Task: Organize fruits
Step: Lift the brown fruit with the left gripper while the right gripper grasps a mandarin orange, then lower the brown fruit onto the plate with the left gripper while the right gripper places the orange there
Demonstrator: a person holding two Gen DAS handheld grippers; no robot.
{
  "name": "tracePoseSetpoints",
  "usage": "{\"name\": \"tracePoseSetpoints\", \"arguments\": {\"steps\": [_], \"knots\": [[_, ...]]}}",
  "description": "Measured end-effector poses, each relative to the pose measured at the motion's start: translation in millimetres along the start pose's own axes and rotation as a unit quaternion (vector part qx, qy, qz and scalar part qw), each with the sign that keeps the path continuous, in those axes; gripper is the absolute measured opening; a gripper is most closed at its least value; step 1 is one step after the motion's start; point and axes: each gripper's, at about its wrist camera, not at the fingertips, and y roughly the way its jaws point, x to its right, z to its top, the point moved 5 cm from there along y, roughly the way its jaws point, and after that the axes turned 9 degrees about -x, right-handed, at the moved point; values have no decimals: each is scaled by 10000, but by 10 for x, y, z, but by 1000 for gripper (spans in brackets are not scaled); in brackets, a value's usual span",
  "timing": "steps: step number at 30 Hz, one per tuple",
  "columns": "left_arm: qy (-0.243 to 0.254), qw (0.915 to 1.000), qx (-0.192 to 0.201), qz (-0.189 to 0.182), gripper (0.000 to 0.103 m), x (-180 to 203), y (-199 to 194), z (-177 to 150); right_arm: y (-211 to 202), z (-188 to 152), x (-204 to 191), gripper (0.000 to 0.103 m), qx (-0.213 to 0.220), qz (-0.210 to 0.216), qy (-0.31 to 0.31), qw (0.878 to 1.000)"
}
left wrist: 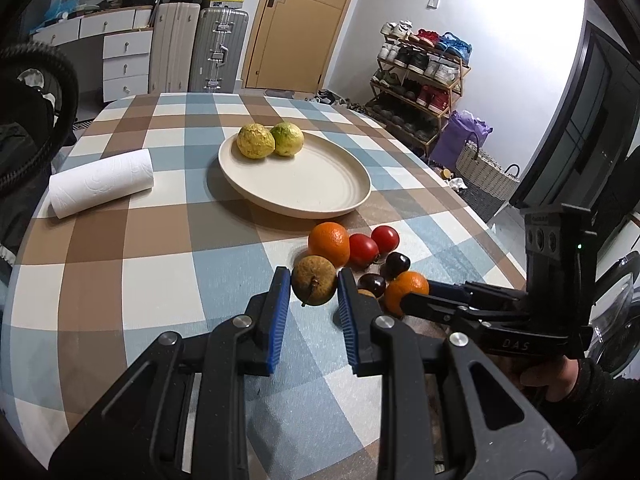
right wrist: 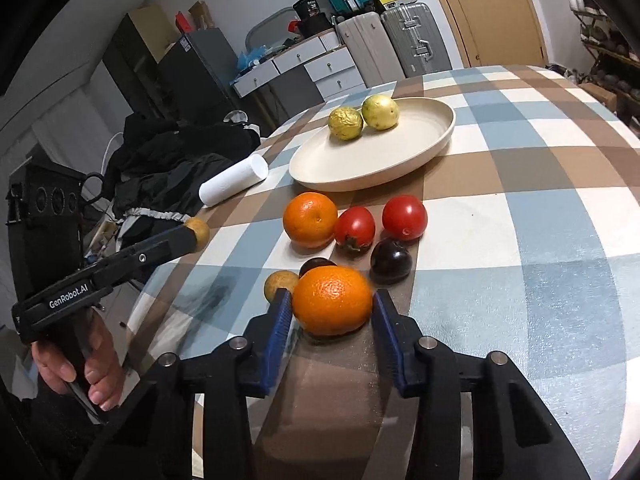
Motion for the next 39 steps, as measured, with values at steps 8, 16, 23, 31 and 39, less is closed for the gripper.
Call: {"name": "tracePoseSetpoints", "arguments": {"steps": [8,16,23,31,39], "knots": [[-54,10000,64,25,21,2,-4,122,-69,-6,49,41,137,214,112,9996],[-125,9998,111,90,22,-64,109,368,-304,101,70,41,588,351,60,9976],[-250,9994,174,161,22,-227,287,732,-499,488,156,41,1024,424,75,9938],[-372,9986,233,298,22,-430,512,1159,-464,1113,290,41,1055,416,-20,9935],[-541,9980,76,305,22,-657,842,1482,-164,1721,448,41,796,330,-154,9962]]}}
